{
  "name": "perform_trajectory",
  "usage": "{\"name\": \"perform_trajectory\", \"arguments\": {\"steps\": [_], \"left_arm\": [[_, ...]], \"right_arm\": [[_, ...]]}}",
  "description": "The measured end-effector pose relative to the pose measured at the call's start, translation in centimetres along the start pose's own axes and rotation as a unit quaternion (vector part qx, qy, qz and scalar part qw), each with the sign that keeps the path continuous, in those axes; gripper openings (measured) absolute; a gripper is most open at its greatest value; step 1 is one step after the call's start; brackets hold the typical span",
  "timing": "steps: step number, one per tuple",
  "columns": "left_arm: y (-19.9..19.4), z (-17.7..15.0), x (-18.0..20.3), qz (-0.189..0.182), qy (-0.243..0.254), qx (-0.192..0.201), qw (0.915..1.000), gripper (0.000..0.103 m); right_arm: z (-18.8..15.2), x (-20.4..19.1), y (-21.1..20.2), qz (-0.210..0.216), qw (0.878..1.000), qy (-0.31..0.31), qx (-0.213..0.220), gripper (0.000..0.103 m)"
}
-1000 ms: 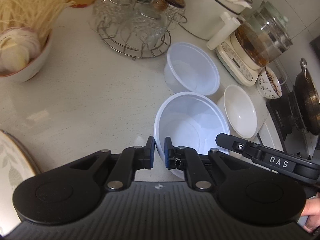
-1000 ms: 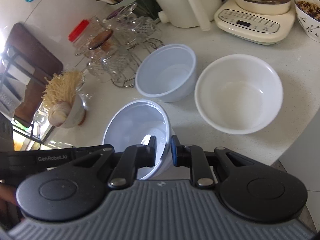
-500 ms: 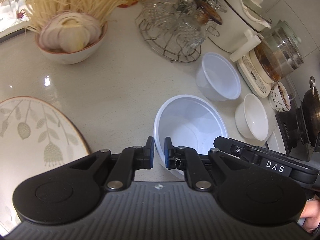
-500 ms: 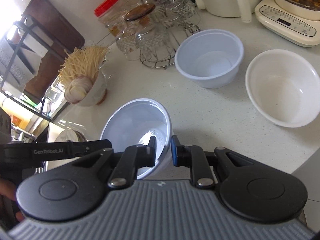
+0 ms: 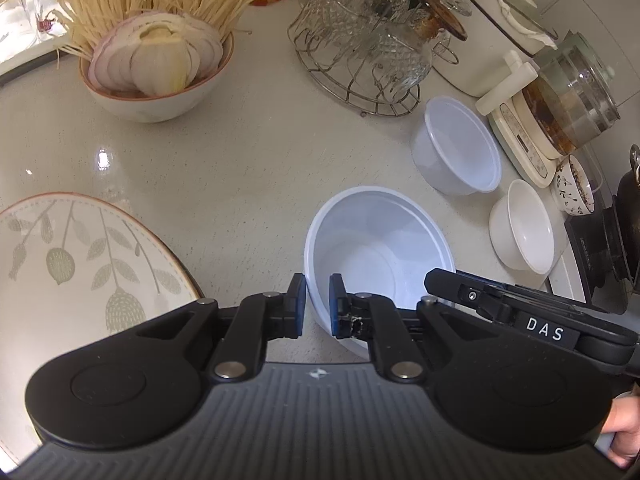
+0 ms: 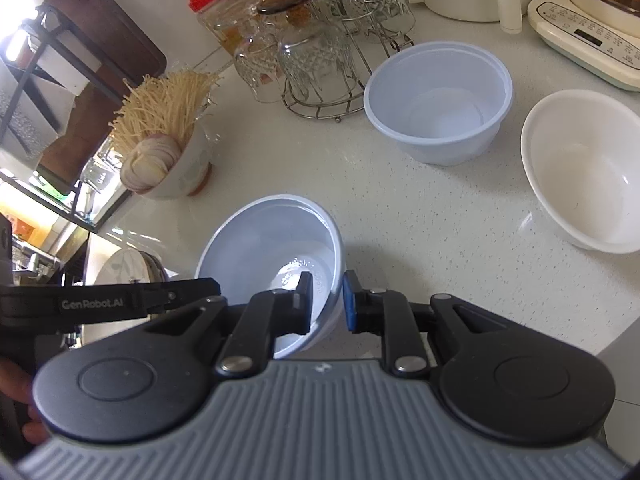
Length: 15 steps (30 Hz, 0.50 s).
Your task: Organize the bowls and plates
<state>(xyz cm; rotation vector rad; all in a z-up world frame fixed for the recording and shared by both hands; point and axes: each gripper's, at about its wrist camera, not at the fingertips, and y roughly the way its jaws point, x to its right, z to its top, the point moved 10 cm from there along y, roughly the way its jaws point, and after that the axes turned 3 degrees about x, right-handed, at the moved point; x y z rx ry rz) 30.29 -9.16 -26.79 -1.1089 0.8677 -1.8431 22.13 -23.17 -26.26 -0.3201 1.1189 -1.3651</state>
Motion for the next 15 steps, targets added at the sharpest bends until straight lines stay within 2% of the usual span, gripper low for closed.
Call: {"name": "perform_trajectory", "arguments": {"steps": [13,15], "left_arm": [[0.7,0.1,-0.4,0.001,-0.002,-0.002,1.0000,0.013],[0.6,0.2,-0.5,0.005,-0.006,-0.003,1.0000,0.023]], "right_arm": [[-0.2,-0.3,1.2,-0.008,1.000,-0.011,-0.024,0.020],[-0.2,-0.2,1.1,-0.004,1.000,-0.005,-0.024,0.021]]}}
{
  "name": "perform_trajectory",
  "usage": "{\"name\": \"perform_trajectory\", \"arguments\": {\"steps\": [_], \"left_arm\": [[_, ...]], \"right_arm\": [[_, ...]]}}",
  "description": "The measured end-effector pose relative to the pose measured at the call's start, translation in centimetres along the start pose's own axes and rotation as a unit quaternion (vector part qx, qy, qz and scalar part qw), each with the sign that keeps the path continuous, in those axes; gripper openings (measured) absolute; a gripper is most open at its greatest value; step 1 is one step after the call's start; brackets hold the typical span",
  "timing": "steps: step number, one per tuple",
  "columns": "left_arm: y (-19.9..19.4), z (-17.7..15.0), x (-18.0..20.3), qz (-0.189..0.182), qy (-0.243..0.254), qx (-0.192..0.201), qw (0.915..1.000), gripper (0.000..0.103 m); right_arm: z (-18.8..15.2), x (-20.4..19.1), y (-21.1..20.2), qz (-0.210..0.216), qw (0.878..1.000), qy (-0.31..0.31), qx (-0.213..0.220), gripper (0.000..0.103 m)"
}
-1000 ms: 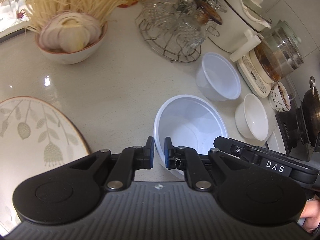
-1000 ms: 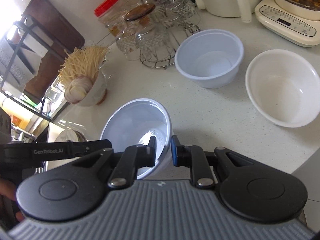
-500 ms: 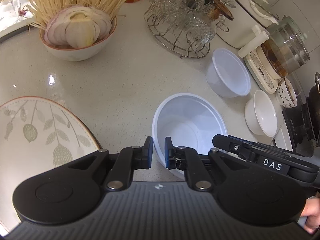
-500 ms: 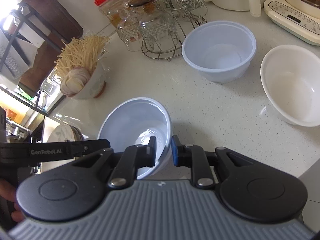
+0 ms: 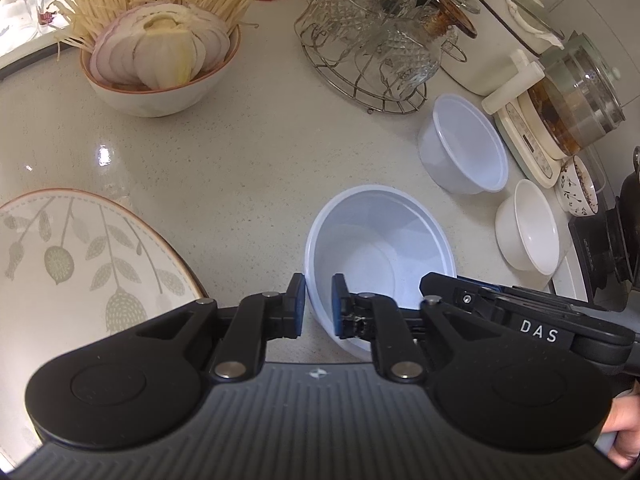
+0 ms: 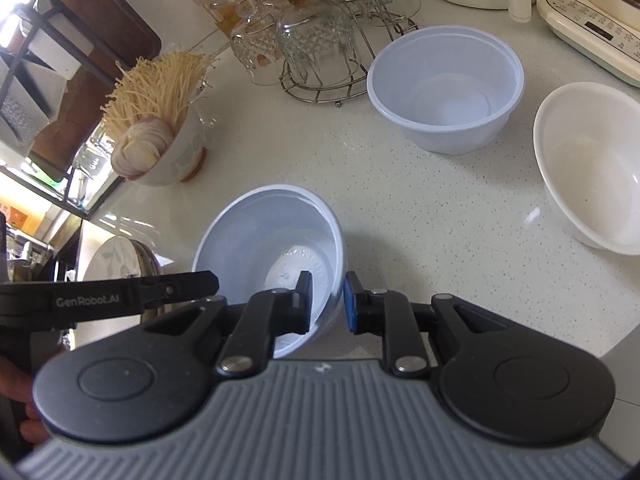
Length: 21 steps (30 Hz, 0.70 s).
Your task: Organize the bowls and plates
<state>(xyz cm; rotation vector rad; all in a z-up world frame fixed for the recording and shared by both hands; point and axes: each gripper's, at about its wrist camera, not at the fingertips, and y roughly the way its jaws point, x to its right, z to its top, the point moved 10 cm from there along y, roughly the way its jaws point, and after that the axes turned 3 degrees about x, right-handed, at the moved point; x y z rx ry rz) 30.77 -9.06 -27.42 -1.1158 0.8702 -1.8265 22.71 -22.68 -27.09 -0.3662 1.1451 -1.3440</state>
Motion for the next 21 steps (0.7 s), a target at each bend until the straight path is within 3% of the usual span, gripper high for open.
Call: {"name": "perform_trajectory", "arguments": {"steps": [2,5,16,21], "left_arm": [[-0.3,0.2,0.0,0.000,-0.002,0.005,1.0000,0.034],[-0.8,0.5,0.3,0.004,0.006,0.012,0.9999,0.042],[-4.1,2.2,2.0,0.007,0.047,0.052,0.9975,0.043],[-5.9,3.7,3.5,-0.003,0.042,0.075,0.9963,0.043]], "right_arm": [[0.0,0.0,-0.1,0.004,1.000,0.003,-0.003,0.024],[0.3,0.0,-0.6,0.008,1.000,0.006,0.006,0.046],[2.6,0.5,-4.7,-0.014,0.997,-0.003,0.076,0.046],[3.7,0.6,-6.8,-0.019,0.994,-0.002,0.104,0.046]]}}
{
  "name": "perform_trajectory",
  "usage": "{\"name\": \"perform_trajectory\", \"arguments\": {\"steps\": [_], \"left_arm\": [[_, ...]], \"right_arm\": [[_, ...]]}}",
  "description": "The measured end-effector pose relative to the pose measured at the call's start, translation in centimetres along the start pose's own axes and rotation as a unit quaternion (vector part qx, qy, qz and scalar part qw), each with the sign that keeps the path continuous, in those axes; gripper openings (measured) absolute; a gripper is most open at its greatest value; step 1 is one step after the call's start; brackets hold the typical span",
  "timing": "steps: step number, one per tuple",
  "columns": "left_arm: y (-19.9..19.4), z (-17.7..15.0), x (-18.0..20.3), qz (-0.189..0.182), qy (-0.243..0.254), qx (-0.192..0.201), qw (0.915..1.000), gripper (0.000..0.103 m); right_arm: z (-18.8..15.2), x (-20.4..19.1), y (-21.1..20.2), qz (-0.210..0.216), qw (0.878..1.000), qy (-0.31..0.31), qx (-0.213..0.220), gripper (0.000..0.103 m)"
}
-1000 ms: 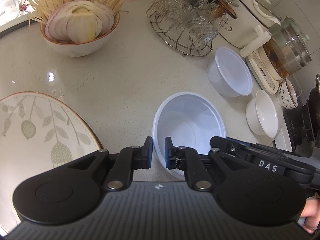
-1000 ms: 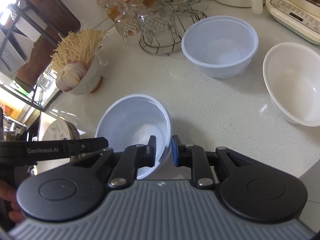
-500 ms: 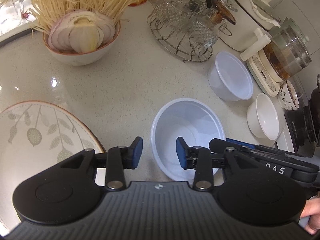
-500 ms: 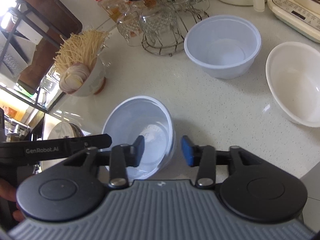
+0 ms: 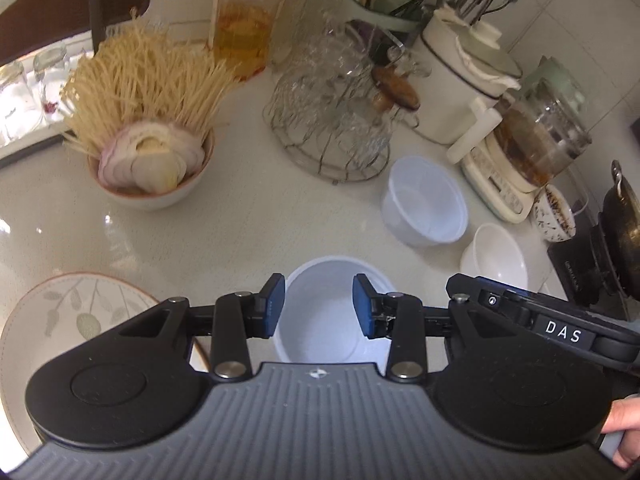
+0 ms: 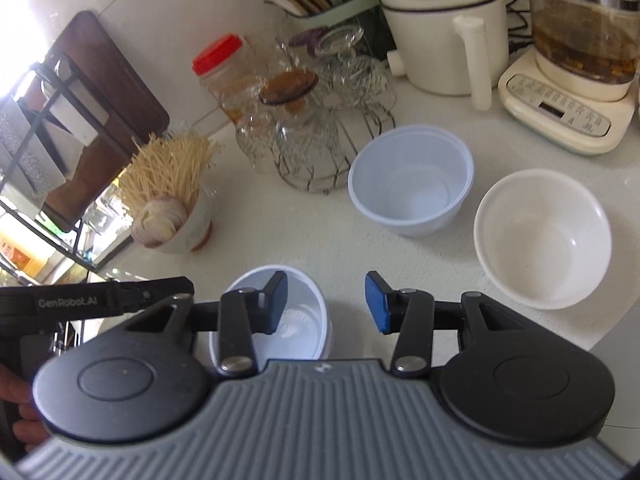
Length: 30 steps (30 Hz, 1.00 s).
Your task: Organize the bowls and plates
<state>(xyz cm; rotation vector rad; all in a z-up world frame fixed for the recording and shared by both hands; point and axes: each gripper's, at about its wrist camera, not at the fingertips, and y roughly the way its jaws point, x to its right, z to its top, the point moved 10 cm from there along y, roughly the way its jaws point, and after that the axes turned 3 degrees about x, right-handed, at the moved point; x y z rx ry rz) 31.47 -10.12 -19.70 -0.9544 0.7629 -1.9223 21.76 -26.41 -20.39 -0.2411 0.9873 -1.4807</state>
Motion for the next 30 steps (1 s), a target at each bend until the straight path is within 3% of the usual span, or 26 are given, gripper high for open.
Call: {"name": "perform_trajectory", "arguments": {"steps": [11,23,30], "left_arm": [[-2.2,1.3,4.0,-0.027,0.036,0.018,0.9988,0.043],[-3.8,2.5,7.0,-0.030,0.065,0.040,0.9966,0.043],[-2.3,2.6,7.6,-0.031,0.062,0.032,0.9971,0.043]], "right_arm": [[2.5,-0.6,-3.8,-0.006,0.998,-0.006,0.058,0.047],[3.8,-0.9,-7.3,-0.012,0.994,-0.025,0.105,0.047],[3.7,0.8,-7.2,-0.027,0.994,-0.018,0.102,0.047]]}}
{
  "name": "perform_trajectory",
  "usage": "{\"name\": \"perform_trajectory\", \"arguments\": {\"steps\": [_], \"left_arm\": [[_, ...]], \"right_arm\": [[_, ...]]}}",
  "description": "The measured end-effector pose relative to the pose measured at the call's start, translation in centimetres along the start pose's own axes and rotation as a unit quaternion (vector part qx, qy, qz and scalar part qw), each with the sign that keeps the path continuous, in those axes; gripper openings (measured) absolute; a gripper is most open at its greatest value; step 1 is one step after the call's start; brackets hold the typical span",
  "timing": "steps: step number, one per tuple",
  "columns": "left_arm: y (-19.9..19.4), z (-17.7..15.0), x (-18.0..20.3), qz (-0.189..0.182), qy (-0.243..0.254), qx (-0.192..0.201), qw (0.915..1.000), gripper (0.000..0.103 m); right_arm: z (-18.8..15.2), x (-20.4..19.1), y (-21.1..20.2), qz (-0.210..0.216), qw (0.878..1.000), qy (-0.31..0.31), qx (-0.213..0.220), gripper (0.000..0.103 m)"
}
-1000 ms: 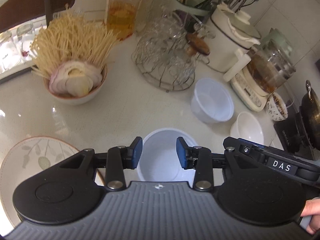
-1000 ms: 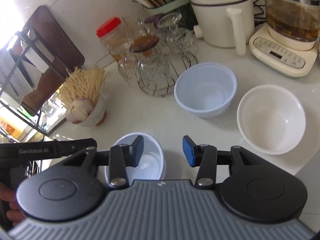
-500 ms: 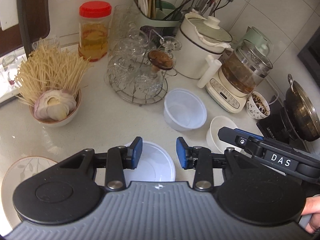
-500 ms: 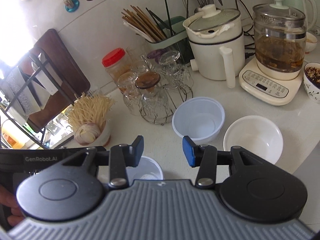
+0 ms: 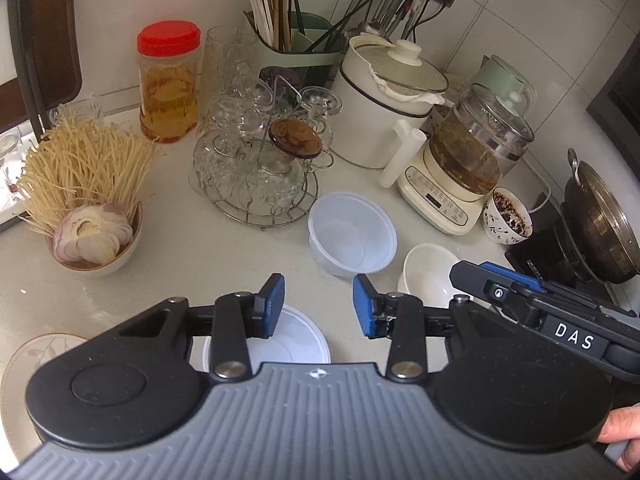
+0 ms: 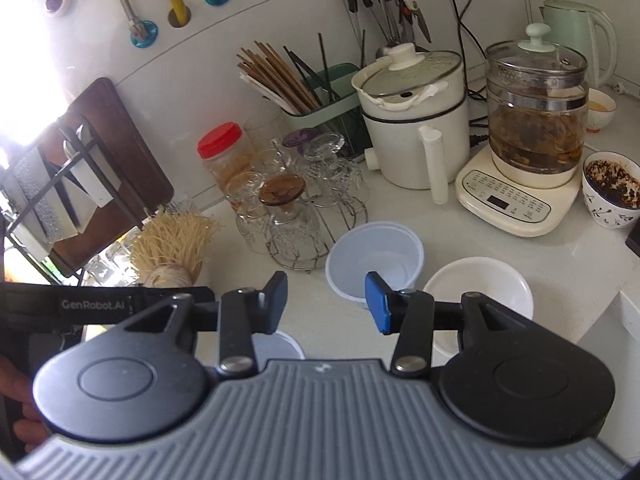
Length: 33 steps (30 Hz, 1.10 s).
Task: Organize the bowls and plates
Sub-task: 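Move both grippers toward the translucent plastic bowl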
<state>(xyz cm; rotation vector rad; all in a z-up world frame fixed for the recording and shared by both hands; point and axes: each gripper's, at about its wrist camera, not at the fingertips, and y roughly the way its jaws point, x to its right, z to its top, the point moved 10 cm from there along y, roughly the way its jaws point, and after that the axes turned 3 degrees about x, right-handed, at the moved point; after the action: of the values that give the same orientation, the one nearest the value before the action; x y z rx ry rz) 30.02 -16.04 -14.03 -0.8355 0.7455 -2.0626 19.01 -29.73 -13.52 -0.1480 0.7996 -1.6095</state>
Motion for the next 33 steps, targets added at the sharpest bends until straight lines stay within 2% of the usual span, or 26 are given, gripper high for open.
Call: {"name": "perform_trajectory", "arguments": {"steps": [18,26,33], "left_arm": [[6.0,1.2,1.3,-0.001,-0.028,-0.027,0.9992,0.044],[8.5,2.2,0.7,0.011,-0.051,-0.035,0.9980,0.044],[10.7,2.6,-0.8,0.022,-0.077,-0.049,0.9956,0.044]], "right_arm": [[1.1,4.6,3.6,-0.024,0.999,0.010,-0.028,0.047],[3.0,5.9,5.9,-0.021,0.999,0.019,-0.033,0.047],[3.3,7.4,8.8,-0.021,0.998,0.027,-0.059,0.047]]}}
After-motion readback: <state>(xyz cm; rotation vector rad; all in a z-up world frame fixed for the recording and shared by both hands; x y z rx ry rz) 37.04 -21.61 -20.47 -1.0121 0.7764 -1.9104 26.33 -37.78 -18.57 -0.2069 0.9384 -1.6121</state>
